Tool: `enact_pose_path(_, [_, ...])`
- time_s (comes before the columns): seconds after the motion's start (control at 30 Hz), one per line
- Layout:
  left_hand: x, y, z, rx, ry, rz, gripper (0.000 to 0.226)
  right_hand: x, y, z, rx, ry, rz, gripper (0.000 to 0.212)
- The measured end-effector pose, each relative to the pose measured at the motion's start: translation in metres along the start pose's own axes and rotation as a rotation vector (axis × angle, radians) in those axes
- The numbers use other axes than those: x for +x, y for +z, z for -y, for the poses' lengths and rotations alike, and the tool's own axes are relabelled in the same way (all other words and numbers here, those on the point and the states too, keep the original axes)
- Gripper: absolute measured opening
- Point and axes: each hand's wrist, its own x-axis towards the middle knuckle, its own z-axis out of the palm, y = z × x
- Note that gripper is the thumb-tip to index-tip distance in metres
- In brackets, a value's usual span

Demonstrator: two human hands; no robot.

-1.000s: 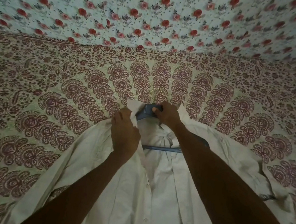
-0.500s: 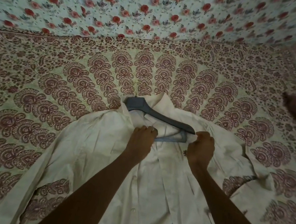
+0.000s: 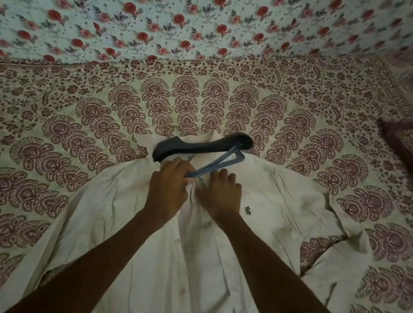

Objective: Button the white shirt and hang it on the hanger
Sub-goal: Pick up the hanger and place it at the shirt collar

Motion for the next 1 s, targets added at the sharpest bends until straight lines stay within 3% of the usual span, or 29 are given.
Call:
enact_pose_path(0.13, [-0.004,0.001,-0.002,-0.012,-0.023,-0.018,0.024,0.011,-0.013,-0.007,0.2,0.169,0.006,0.027])
enact_pose_path(0.23, [-0.006,0.002,-0.002,-0.014,-0.037,-0.039,0.027,0.023,-0.031,-0.042,0.479,0.482,-0.105,0.036])
enact_pose_path(0.3, [-0.006,0.003,-0.003,-0.001,-0.052,-0.052,0.03,0.035,-0.049,-0.075,0.679,0.66,-0.008,0.034])
enact_pose_path(0.37, [-0.006,0.005,-0.004,0.031,-0.05,-0.053,0.031,0.048,-0.064,-0.107,0.871,0.777,0.08,0.018])
enact_pose_path(0.53, [-0.015,0.016,-0.004,0.186,-0.004,0.096,0.028,0.063,-0.077,-0.127,0.893,0.713,0.118,0.03])
enact_pose_path(0.7, [-0.031,0.036,-0.007,0.373,0.012,0.349,0.035,0.067,-0.087,-0.109,0.829,0.554,-0.13,0.053])
enact_pose_path(0.87, [-0.024,0.05,-0.016,0.367,0.04,0.33,0.037,0.054,-0.111,-0.073,0.875,0.316,-0.091,0.047])
enact_pose_path(1.0, [0.0,0.061,-0.029,0.348,0.103,0.3,0.032,0.042,-0.105,-0.054,1.045,0.219,0.107,0.015])
